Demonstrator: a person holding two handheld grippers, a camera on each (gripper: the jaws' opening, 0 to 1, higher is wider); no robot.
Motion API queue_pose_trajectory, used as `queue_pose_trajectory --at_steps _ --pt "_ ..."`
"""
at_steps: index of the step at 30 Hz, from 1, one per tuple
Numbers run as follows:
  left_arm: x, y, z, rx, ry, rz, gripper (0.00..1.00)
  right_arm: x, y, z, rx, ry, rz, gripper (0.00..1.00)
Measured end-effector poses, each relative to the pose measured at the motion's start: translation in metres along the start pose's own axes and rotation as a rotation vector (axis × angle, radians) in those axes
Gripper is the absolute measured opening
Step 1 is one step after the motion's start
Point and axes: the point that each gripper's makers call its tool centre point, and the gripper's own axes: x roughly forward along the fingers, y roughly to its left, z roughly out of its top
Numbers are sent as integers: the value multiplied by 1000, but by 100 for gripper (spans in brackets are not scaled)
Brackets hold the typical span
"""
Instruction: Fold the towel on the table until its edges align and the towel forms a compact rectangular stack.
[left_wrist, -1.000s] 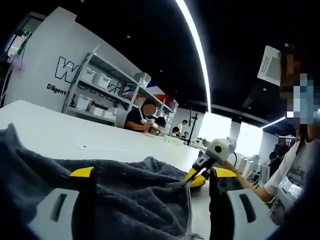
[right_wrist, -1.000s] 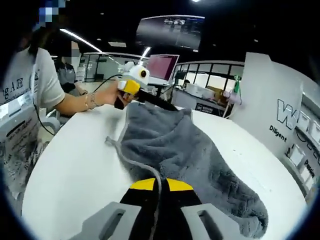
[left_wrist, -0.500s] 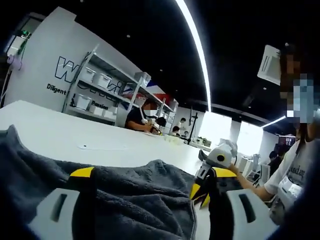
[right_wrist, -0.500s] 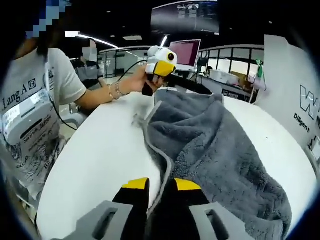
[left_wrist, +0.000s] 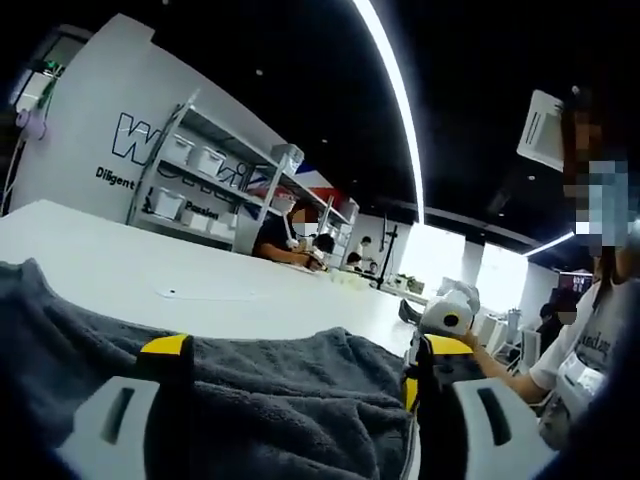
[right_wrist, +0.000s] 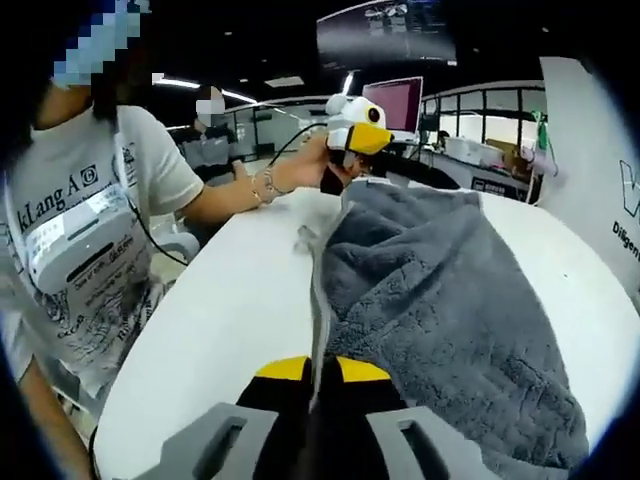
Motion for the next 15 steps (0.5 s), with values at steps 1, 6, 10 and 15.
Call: queue_pose_trajectory --at_steps 1,6,10,15 --pt "0 0 0 0 1 0 97 -2 -1 2 -17 -9 -5 17" --pt "0 -1 0 -1 0 -1 97 -27 -26 15 -30 -108 -136 36" --pt "0 -4 0 -2 -3 -5 97 -53 -51 15 -10 -157 -267 46" --pt "0 -7 -1 1 -3 -11 97 -107 -107 13 61 -239 -589 44"
